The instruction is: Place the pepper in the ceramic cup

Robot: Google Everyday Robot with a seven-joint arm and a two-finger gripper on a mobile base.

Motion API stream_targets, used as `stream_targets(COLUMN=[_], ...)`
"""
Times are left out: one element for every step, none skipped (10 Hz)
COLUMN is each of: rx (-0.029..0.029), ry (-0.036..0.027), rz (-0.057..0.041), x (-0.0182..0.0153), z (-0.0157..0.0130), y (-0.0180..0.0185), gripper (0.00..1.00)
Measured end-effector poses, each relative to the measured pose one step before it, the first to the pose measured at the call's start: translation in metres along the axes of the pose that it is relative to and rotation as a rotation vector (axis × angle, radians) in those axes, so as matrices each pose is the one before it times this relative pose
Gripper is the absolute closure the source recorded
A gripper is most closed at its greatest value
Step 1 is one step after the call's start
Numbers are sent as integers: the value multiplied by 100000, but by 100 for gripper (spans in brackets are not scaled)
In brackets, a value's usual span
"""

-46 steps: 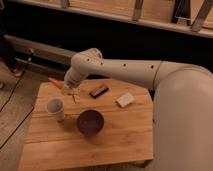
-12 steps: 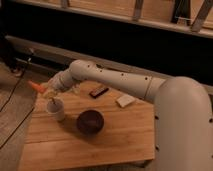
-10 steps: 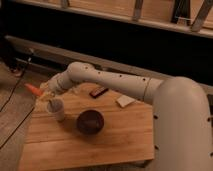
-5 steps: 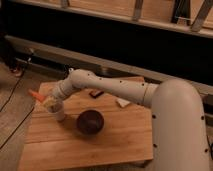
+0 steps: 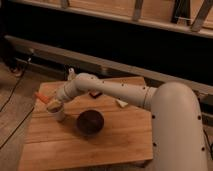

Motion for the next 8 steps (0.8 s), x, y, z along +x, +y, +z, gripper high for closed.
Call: stream_targets(rx=[55, 198, 54, 229, 226, 117, 111, 209], ry=[130, 167, 231, 222, 320, 156, 114, 125], rz=[-146, -342, -122, -203, -157, -71, -68, 3], x=[93, 53, 102, 2, 65, 16, 4, 40], z=[28, -64, -63, -172, -220, -153, -118, -140], y=[-91, -180, -71, -127, -103, -41, -15, -38], gripper=[85, 70, 62, 53, 40, 30, 23, 21])
